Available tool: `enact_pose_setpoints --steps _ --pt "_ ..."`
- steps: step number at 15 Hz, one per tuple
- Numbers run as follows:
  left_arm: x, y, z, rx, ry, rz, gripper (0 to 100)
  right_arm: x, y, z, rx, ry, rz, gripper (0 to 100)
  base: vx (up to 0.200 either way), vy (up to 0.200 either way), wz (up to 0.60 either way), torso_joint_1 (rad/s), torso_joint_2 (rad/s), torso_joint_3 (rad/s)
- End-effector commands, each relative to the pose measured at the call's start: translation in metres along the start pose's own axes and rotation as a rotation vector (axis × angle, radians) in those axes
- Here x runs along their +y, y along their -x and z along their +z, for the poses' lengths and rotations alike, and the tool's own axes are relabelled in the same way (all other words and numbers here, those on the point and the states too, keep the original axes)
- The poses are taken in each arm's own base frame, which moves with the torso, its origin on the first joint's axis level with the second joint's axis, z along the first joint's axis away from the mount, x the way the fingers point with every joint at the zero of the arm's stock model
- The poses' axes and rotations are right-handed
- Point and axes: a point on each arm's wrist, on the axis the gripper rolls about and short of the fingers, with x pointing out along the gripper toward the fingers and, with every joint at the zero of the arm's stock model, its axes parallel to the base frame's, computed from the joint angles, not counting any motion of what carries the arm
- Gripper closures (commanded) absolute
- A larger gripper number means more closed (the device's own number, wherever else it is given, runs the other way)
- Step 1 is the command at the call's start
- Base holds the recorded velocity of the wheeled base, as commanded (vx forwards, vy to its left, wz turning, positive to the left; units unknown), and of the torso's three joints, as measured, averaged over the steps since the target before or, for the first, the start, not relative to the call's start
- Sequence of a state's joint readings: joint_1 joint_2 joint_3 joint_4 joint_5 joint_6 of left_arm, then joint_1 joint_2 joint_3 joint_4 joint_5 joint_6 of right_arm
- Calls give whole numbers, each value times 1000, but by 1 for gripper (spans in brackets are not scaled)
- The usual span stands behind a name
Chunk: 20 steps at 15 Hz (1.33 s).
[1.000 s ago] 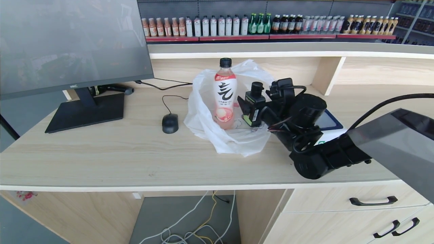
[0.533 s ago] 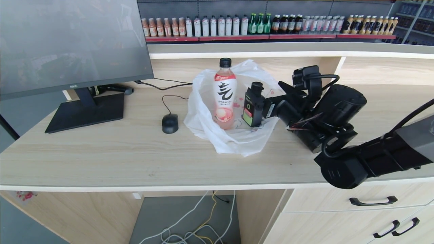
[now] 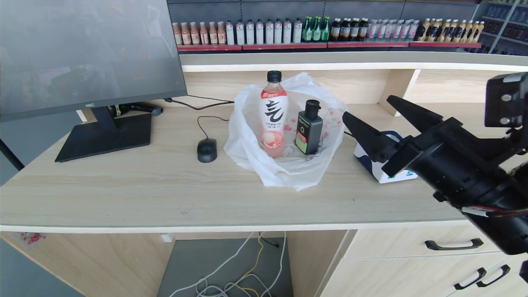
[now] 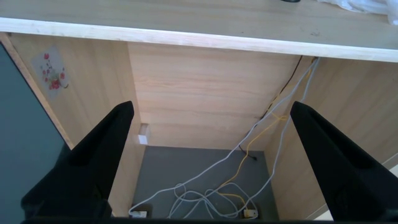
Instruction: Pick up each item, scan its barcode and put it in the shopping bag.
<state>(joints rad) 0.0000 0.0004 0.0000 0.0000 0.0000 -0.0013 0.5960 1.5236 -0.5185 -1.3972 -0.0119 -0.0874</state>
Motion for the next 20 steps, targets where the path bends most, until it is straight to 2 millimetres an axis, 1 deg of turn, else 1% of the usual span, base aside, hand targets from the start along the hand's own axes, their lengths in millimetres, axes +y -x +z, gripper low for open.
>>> enact_pose_setpoints --steps 1,2,3,4,5,6,8,9,10,11,13,16,17,18,20 --pt "0 0 0 0 0 -2 0 1 88 36 -86 -11 60 0 0 0 0 0 0 0" --pt "0 0 0 0 0 0 0 0 119 34 -84 -12 69 0 0 0 0 0 0 0" --pt "0 0 0 0 0 0 0 0 145 27 -62 -21 71 0 0 0 0 0 0 0" --pt "0 0 0 0 0 0 0 -1 167 20 -32 -47 74 0 0 0 0 0 0 0" --pt "0 0 0 0 0 0 0 -1 173 21 -21 -65 74 0 0 0 0 0 0 0" --pt "0 0 0 0 0 0 0 -2 198 19 36 -98 75 0 0 0 0 0 0 0" --pt "0 0 0 0 0 -2 0 -1 242 0 192 -102 84 0 0 0 0 0 0 0" --pt "0 0 0 0 0 0 0 -1 257 -9 258 -102 87 0 0 0 0 0 0 0" --pt "0 0 0 0 0 0 0 0 280 -23 342 -113 93 0 0 0 0 0 0 0" --pt "0 0 0 0 0 0 0 0 293 -30 375 -115 105 0 0 0 0 0 0 0" --pt "0 0 0 0 0 0 0 0 301 -35 382 -115 108 0 0 0 0 0 0 0" --pt "0 0 0 0 0 0 0 0 301 -36 385 -100 108 0 0 0 0 0 0 0" --pt "0 0 0 0 0 0 0 0 300 -36 389 -59 110 0 0 0 0 0 0 0" --pt "0 0 0 0 0 0 0 1 298 -37 410 -15 94 0 0 0 0 0 0 0" --pt "0 0 0 1 -7 -2 0 3 289 -40 530 68 -26 0 0 0 0 0 0 0"
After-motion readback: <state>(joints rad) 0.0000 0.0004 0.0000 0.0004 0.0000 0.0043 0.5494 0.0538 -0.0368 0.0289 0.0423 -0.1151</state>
